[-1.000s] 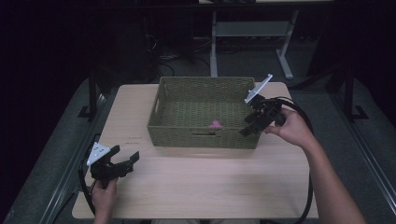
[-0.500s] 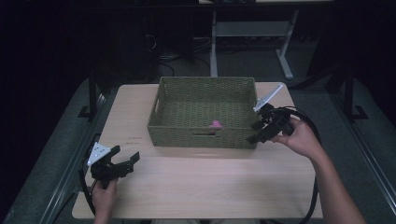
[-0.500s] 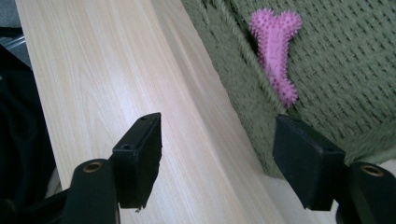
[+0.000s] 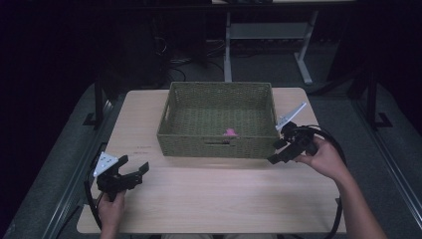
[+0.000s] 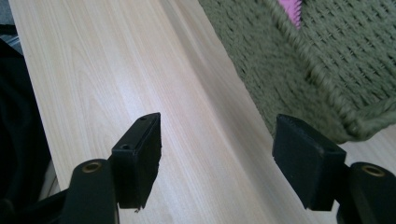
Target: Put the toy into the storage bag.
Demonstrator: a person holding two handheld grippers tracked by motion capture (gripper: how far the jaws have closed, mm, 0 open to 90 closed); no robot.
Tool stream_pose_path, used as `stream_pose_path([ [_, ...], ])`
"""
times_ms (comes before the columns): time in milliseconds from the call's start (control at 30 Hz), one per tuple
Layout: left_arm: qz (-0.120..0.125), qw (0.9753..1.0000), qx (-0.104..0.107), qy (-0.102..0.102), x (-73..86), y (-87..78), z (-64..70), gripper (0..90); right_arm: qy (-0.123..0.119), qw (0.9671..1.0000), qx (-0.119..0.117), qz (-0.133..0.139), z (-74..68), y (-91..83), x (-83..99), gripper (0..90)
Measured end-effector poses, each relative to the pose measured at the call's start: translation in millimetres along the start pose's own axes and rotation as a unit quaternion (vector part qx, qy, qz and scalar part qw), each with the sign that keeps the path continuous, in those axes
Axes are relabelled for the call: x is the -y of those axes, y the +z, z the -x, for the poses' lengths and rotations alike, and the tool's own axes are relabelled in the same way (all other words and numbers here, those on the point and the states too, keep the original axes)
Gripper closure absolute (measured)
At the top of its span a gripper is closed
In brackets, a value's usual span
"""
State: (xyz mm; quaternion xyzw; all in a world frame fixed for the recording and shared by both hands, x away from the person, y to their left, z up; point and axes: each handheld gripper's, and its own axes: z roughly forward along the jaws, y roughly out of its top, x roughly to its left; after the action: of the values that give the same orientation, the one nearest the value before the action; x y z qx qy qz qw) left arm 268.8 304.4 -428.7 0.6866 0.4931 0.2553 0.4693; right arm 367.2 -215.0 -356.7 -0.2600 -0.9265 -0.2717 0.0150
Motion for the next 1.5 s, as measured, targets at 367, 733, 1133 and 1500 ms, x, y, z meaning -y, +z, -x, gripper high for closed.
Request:
stream_pose_path([
  [367,0.000,1.0000,0.000,0.000,0.0,-0.2,0.0,13.0,0.006,1.0000,-0.002,-0.002,-2.4,7.8,13.7,32.3],
  [733,0.000,1.0000,0.000,0.000,0.0,0.6,1.1,13.0,0.011,0.9999,-0.002,0.001,-5.6,16.0,29.3,32.7],
  [1133,-0.001,1.0000,0.000,0.002,0.0,1.2,1.3,13.0,0.023,0.9997,-0.007,0.006,-6.2,22.9,45.2,32.5],
  [1500,-0.002,1.0000,0.001,0.004,0.0,1.8,1.9,13.0,0.035,0.9992,-0.007,0.019,-7.4,25.3,61.5,32.1],
])
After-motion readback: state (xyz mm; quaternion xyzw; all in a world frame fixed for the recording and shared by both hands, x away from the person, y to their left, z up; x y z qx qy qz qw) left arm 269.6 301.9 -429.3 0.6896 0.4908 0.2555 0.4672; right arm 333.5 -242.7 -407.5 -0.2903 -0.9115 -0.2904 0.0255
